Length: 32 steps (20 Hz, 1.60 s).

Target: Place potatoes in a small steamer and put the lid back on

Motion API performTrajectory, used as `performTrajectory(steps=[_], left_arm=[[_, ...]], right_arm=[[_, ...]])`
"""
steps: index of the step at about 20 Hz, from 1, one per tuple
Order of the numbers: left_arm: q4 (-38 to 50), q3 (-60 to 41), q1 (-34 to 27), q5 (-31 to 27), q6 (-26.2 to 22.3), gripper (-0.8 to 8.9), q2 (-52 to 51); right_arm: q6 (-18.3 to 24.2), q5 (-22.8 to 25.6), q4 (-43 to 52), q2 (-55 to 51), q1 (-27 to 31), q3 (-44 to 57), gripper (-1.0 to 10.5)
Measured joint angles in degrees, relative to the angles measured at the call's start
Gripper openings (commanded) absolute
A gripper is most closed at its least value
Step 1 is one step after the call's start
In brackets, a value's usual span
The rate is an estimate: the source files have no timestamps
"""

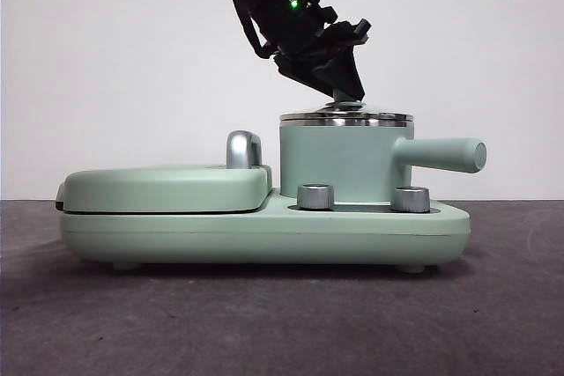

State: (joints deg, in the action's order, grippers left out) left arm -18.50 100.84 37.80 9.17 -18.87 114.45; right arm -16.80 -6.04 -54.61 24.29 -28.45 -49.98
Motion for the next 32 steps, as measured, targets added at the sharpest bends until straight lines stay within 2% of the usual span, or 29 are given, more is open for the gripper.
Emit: performTrajectory(steps=[3,5,9,13,17,20,22,27,32], left_arm=[[-0.2,-0.1,0.0,0.2,0.1,4.42,0.0],[-0.2,-0.4,0.2,0.5,0.8,5.36,0.0],[-2.3,-0.4,0.2,0.6,2.6,5.36,-1.0],[-11.4,-0.4,0.2,0.6,4.0,5.3,-11.5],[-25.7,-0.2,0.2,0.7,6.8,5.3,-24.5],[-38.7,-0.2,0.2,0.7,8.3,5.06,-32.0],[-43.8,-0.2,0.3,0.7,10.4,4.86,-37.6],[-52.9,-0.3,0.3,0.9,12.7,4.86,-45.9],[-54.3,-3.9,0.4,1.3,15.5,4.86,-53.2]], right_arm=[[0.0,0.0,0.0,0.0,0.0,0.0,4.9],[0.0,0.0,0.0,0.0,0.0,0.0,4.9],[0.0,0.0,0.0,0.0,0.0,0.0,4.9],[0.0,0.0,0.0,0.0,0.0,0.0,4.9],[0.0,-1.7,0.0,0.0,0.0,0.0,4.9],[0.0,-5.3,0.8,0.0,0.0,0.0,4.9],[0.0,-8.3,3.1,0.0,0.0,0.0,4.9],[0.0,-11.4,6.4,0.0,0.0,0.0,4.9],[-0.2,-13.6,7.9,0.0,0.0,0.0,4.9]])
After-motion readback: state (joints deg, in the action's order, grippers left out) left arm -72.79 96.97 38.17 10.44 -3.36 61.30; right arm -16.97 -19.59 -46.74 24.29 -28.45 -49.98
